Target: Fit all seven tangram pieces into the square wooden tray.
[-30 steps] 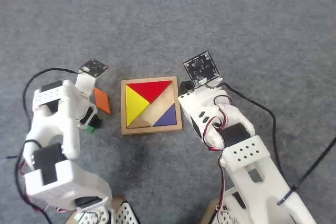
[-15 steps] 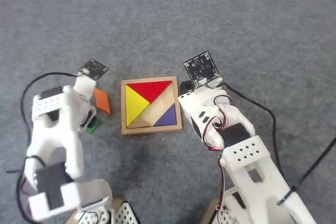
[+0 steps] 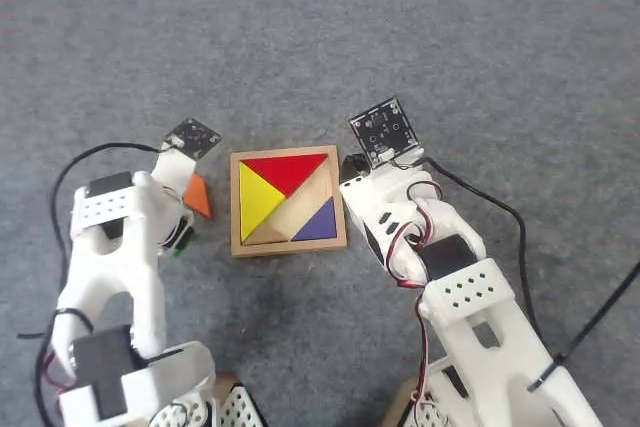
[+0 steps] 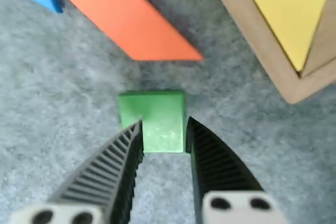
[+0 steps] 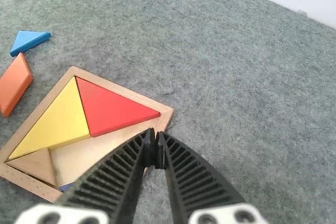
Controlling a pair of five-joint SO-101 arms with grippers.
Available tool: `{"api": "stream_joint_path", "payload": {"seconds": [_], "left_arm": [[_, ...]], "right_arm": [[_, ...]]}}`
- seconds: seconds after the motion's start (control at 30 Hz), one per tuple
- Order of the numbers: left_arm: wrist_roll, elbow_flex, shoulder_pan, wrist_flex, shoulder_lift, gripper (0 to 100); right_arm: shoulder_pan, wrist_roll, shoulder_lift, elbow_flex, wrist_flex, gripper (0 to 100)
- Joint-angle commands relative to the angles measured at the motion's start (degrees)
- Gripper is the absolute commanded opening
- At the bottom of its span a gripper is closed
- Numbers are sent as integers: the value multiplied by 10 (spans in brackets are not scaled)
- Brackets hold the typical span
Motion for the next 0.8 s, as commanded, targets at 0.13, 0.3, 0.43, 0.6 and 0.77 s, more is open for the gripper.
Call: {"api": "stream_joint_path", "payload": {"seconds": [0.13, 0.3, 0.43, 0.6, 0.77], "left_arm": [[3, 2, -33, -78, 23, 224], [-22, -57, -36, -43, 112, 224], [-22, -103, -39, -6, 161, 224], [-35, -106, -36, 5, 165, 224], [-35, -102, -36, 12, 164, 138]], "right_arm": [[8, 6, -4, -22, -5, 9], [8, 6, -4, -22, -5, 9], [8, 6, -4, -22, -5, 9], [11, 6, -4, -22, -5, 9], [20, 6, -4, -23, -6, 9]]}}
